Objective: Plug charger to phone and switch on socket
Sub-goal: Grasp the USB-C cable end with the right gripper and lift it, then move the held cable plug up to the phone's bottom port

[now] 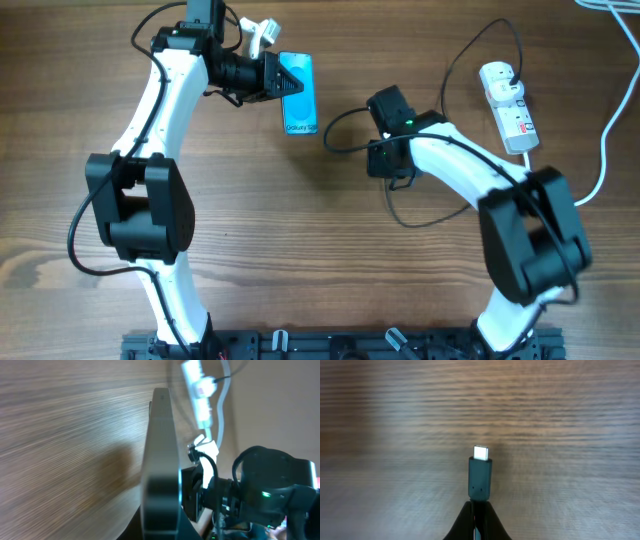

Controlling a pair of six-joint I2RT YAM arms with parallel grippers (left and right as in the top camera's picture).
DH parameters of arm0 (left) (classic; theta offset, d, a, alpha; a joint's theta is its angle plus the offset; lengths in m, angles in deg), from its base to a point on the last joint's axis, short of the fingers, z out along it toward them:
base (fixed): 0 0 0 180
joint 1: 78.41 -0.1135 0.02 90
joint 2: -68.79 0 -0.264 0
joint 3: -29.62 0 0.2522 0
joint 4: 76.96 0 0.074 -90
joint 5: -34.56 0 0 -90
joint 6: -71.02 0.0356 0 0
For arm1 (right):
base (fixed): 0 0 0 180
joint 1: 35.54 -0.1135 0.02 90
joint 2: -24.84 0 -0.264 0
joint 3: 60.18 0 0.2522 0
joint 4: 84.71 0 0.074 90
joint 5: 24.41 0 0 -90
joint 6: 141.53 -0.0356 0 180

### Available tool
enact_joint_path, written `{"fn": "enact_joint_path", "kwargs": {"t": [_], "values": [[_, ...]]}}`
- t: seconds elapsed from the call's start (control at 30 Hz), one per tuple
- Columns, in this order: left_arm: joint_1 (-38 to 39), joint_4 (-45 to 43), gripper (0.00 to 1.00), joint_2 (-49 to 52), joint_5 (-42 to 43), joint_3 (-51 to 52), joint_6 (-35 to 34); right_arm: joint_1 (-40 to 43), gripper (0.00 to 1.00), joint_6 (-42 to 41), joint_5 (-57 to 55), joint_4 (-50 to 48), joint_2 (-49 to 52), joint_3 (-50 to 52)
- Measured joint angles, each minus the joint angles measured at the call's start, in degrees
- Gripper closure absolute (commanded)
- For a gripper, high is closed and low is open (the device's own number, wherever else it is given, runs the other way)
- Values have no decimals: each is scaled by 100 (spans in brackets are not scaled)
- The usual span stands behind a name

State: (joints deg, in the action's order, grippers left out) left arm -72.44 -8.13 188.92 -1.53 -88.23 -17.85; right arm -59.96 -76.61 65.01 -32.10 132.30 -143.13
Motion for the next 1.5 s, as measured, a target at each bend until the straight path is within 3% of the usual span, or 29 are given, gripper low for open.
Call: {"fn": "enact_joint_path", "kwargs": {"t": [0.27, 0.47, 0.7, 1.03, 1.5], "values": [[0, -903, 96, -2, 1996, 0, -17, 0, 96, 623, 1091, 376, -2361, -70], [28, -1064, 96, -2, 3014, 0, -20, 0, 96, 861, 2122, 555, -3143, -81], [192, -1123, 96, -2, 3261, 0, -20, -240, 96, 855, 2448, 765, -3161, -81], [562, -1187, 96, -2, 2973, 0, -20, -949, 96, 278, 1698, 459, -3161, -81], [566, -1189, 96, -2, 2949, 0, -131, -966, 96, -201, 1156, 446, -2649, -81]]}}
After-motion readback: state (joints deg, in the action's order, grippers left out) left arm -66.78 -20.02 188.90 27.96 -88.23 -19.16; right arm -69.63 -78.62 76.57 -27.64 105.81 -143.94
